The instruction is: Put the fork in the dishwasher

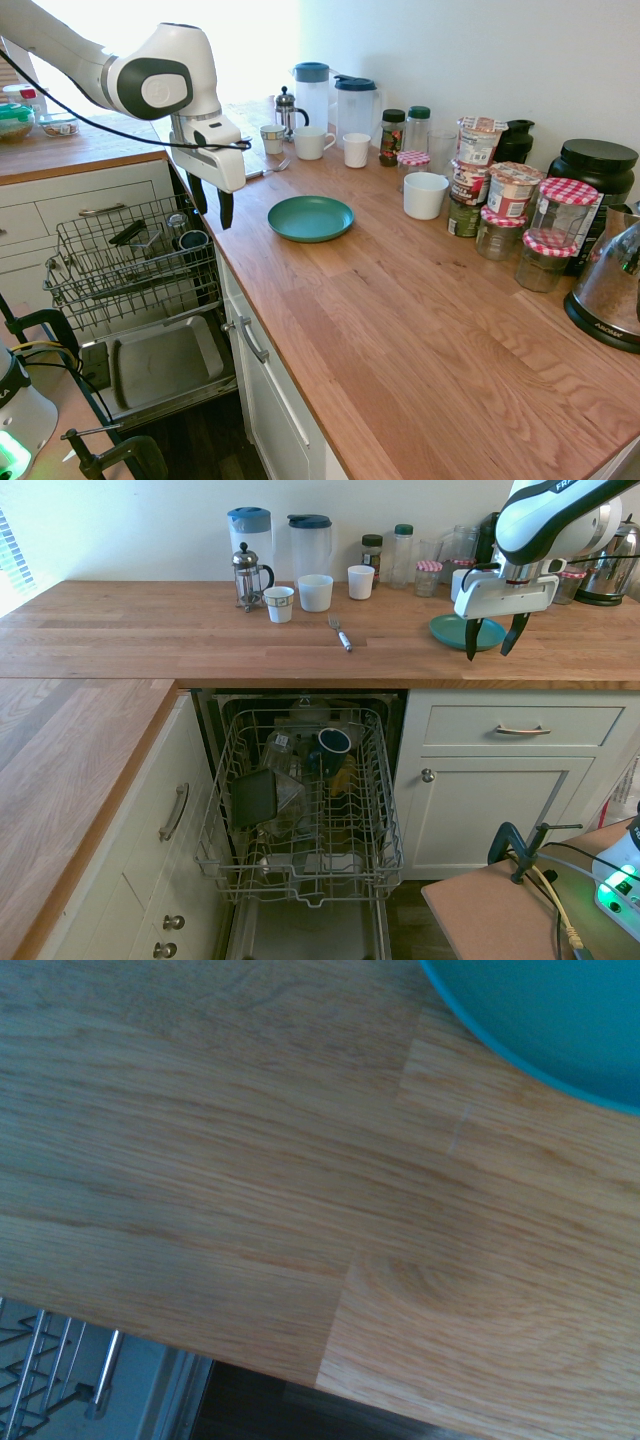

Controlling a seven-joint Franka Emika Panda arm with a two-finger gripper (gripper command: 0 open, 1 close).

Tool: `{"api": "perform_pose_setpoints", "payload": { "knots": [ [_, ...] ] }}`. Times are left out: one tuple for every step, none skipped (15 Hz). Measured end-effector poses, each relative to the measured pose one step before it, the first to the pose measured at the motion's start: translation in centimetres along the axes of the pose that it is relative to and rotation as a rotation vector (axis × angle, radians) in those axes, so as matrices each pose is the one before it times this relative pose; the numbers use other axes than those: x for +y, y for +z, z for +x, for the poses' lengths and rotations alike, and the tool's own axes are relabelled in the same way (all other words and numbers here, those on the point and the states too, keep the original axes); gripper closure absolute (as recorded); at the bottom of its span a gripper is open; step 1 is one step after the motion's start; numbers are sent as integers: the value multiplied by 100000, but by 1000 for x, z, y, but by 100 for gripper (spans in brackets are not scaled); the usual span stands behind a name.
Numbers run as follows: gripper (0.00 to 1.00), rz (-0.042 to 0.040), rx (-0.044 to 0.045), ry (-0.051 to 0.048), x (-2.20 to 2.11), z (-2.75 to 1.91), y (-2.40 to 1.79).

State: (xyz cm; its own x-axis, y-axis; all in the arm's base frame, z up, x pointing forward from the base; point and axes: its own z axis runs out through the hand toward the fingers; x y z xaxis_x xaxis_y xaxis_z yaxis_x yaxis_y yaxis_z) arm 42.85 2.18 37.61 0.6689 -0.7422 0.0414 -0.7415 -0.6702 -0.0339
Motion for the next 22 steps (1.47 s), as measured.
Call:
{"api": "perform_pose_setpoints", "payload": {
  "knots": [
    [0, -45, -45, -6, -7, 1, 35],
    [0, 75, 70, -102, -52, -12, -42],
    [0, 360, 342, -492, -260, -54, -206],
    [0, 559, 620, -808, -504, -100, -363],
    [0, 724, 790, -946, -742, -146, -491],
    [0, 1000, 950, -990, -1037, -151, -605],
    [0, 1157, 944, -1052, -1120, -132, -612],
    [0, 1365, 1018, -876, -1372, -164, -699],
    [0, 1246, 780, -927, -1442, -175, -548],
    [0, 863, 636, -789, -1489, -196, -337],
    [0, 520, 433, -774, -1566, -169, -113],
    [0, 702, 215, -967, -1621, -76, -59],
    [0, 827, 11, -1026, -1702, 98, 69],
    [0, 452, 362, -955, -1547, 301, 211],
    [0, 517, 353, -270, -1460, 482, 315],
    [0, 568, 168, 214, -1532, 542, 431],
    [0, 692, -93, 139, -1544, 421, 435],
    [0, 896, -280, 478, -1613, 417, 431],
    [0, 679, -241, 685, -1584, 366, 596],
    [0, 149, 113, 1271, -1238, 360, 826],
    [0, -32, 568, 1992, -1118, 437, 858],
    [0, 148, 523, 2135, -1033, 405, 779]
  ]
}}
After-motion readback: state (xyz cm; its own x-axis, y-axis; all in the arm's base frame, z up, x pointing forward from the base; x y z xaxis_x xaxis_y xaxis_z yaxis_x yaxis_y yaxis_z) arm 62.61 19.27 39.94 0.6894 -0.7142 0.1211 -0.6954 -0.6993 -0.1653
